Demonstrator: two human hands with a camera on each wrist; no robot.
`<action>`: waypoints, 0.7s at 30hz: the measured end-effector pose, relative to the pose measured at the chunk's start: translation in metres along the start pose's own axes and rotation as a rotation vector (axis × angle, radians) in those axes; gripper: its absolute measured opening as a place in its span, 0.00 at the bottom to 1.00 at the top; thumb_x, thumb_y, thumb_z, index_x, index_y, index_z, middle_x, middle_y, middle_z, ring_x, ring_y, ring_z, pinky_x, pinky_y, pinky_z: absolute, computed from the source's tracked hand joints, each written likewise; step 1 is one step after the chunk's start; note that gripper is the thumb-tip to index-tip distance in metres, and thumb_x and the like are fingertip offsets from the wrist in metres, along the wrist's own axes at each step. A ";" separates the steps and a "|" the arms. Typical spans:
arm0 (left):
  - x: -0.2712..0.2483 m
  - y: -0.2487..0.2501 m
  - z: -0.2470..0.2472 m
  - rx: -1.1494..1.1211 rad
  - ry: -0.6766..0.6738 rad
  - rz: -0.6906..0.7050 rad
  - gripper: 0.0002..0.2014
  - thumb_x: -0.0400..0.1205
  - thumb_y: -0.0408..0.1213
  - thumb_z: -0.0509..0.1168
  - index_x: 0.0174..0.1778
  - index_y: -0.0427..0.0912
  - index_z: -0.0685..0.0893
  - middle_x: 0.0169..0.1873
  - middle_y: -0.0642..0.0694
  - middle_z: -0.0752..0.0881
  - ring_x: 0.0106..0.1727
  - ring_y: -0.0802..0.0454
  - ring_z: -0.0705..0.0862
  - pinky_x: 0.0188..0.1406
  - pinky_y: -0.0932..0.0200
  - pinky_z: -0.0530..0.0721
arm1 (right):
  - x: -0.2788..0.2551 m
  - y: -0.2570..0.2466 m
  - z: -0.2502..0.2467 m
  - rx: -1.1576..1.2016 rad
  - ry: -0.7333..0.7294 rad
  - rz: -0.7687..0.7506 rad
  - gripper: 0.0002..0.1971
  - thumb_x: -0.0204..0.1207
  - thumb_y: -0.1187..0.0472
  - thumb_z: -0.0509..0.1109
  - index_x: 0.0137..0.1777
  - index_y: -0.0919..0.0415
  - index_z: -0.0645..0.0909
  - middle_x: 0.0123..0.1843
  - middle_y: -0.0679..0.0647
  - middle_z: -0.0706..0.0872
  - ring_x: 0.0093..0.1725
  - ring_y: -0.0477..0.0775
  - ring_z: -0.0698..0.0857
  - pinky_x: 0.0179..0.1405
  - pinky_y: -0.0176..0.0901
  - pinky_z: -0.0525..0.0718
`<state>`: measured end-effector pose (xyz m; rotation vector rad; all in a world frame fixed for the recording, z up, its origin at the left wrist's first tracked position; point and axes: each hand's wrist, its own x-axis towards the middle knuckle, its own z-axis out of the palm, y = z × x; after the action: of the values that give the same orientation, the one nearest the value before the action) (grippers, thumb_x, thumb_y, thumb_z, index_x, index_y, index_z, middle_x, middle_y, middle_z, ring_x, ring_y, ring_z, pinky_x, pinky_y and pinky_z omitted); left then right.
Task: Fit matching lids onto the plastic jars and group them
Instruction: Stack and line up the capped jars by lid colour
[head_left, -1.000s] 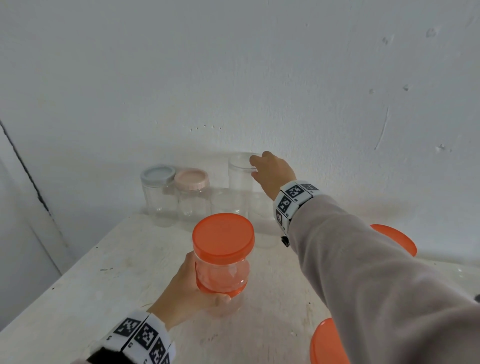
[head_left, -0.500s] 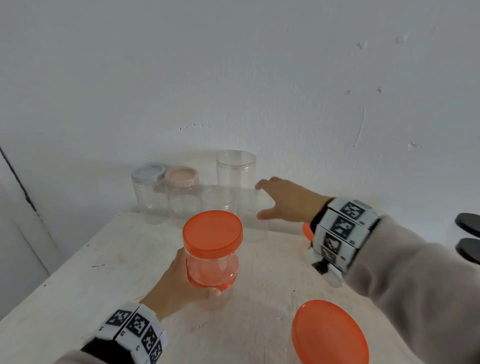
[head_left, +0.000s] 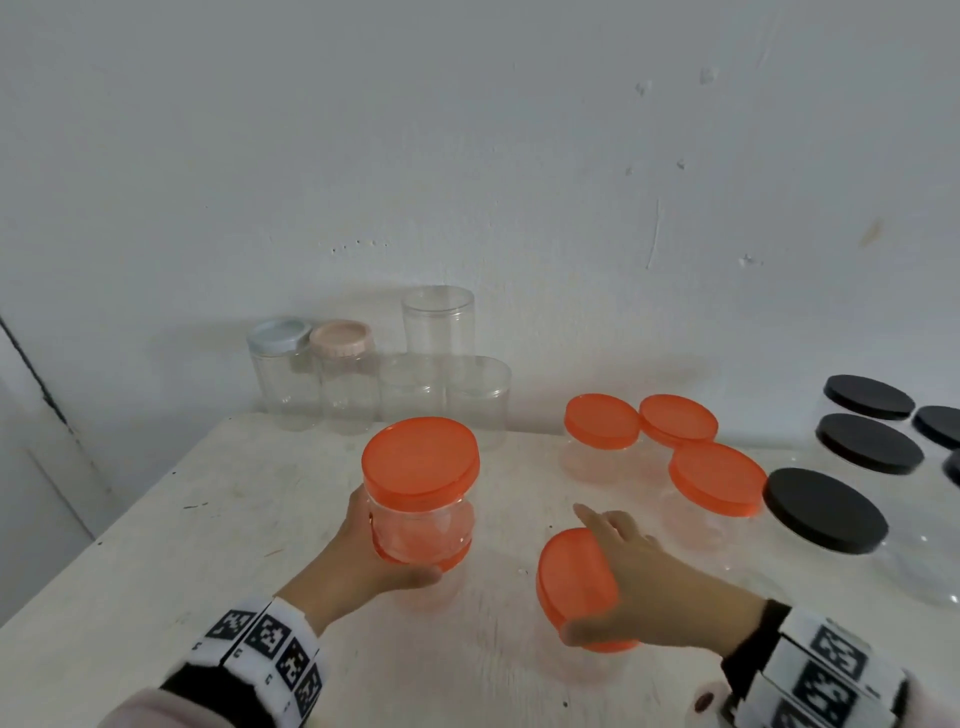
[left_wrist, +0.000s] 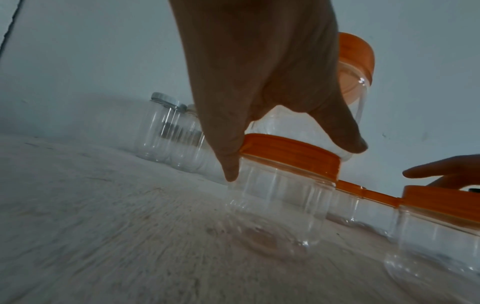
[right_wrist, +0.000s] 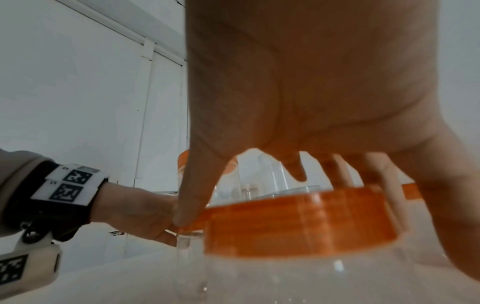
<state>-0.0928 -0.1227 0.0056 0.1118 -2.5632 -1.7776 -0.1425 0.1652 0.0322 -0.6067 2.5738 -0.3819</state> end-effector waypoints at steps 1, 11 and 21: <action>-0.001 0.001 0.003 0.004 0.022 -0.006 0.41 0.61 0.34 0.84 0.55 0.67 0.64 0.54 0.65 0.74 0.48 0.76 0.80 0.36 0.79 0.79 | -0.002 0.001 0.007 0.034 0.034 0.009 0.67 0.55 0.26 0.75 0.83 0.42 0.32 0.81 0.45 0.48 0.79 0.62 0.58 0.74 0.58 0.69; 0.000 -0.005 0.014 0.031 0.097 -0.087 0.54 0.61 0.47 0.83 0.75 0.57 0.54 0.60 0.60 0.70 0.61 0.57 0.73 0.51 0.65 0.73 | -0.005 0.025 0.037 0.238 0.370 0.103 0.62 0.59 0.33 0.76 0.83 0.47 0.35 0.75 0.48 0.52 0.72 0.58 0.61 0.61 0.47 0.70; 0.037 -0.002 0.047 0.059 0.098 -0.061 0.51 0.59 0.43 0.85 0.71 0.56 0.57 0.64 0.54 0.74 0.64 0.54 0.76 0.55 0.62 0.75 | 0.000 0.058 0.032 0.429 0.535 0.181 0.63 0.62 0.41 0.81 0.84 0.53 0.37 0.78 0.53 0.53 0.78 0.58 0.59 0.76 0.54 0.66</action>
<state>-0.1322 -0.0817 -0.0140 0.2736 -2.5700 -1.6716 -0.1466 0.2108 -0.0163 -0.1189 2.8639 -1.1214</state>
